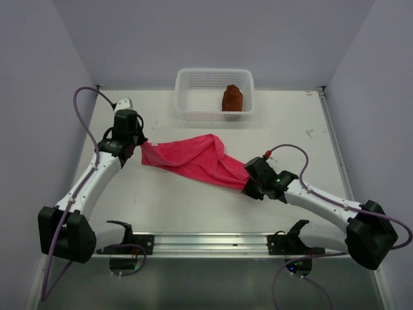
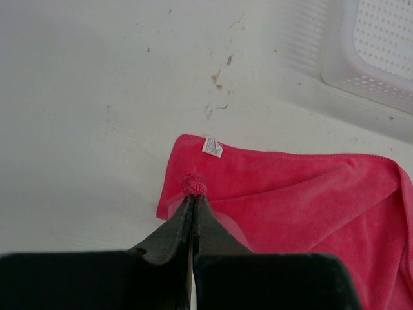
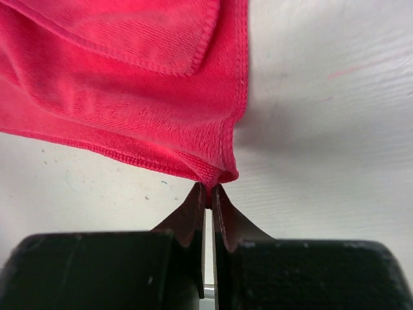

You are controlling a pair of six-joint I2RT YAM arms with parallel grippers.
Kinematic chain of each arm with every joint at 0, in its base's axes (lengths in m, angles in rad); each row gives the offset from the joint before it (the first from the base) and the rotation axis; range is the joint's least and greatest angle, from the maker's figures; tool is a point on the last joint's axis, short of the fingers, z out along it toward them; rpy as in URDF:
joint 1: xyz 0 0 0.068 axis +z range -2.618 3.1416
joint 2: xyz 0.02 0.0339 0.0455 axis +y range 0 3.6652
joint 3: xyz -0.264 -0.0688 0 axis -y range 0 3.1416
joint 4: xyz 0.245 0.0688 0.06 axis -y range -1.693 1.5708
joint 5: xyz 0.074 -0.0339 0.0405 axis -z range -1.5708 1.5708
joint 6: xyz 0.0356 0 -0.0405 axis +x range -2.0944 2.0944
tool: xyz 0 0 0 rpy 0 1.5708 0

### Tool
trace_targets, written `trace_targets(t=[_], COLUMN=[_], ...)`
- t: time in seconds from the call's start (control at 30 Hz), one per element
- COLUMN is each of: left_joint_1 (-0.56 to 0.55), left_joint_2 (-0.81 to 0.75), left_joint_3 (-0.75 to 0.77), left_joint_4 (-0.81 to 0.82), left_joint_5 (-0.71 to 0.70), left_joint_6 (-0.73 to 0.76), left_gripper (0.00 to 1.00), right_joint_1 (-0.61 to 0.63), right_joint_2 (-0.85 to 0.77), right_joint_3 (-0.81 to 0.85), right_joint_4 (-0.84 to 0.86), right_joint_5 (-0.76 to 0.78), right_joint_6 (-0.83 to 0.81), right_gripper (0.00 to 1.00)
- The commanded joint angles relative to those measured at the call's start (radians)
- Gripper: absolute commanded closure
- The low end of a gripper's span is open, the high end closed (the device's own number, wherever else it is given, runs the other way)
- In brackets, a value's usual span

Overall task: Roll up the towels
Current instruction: Flatten the towel

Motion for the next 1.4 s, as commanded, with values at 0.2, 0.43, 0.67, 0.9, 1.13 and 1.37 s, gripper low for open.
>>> trace_targets(t=[0.2, 0.43, 0.67, 0.9, 1.13, 1.37], left_joint_1=[0.047, 0.088, 0.094, 0.125, 0.145, 0.203], left_joint_2=[0.171, 0.251, 0.191, 0.167, 0.184, 0.236], left_joint_3=[0.238, 0.387, 0.338, 0.284, 0.295, 0.338], left_joint_4=[-0.124, -0.246, -0.262, -0.259, -0.254, -0.251], left_joint_5=[0.035, 0.020, -0.008, 0.018, 0.075, 0.263], left_joint_6=[-0.070, -0.107, -0.112, -0.127, -0.149, -0.198], left_gripper=[1.00, 1.00, 1.00, 1.00, 1.00, 1.00], right_joint_1=[-0.188, -0.350, -0.404, -0.449, -0.464, -0.482], right_joint_2=[-0.109, -0.009, -0.003, 0.005, 0.006, 0.069], right_joint_3=[0.283, 0.534, 0.610, 0.733, 0.738, 0.807], right_joint_4=[-0.168, -0.183, -0.182, -0.248, -0.260, -0.265], right_joint_5=[0.058, -0.063, -0.134, -0.146, -0.142, -0.134], right_joint_6=[-0.417, -0.554, -0.577, -0.616, -0.620, -0.626], right_gripper=[1.00, 1.00, 1.00, 1.00, 1.00, 1.00])
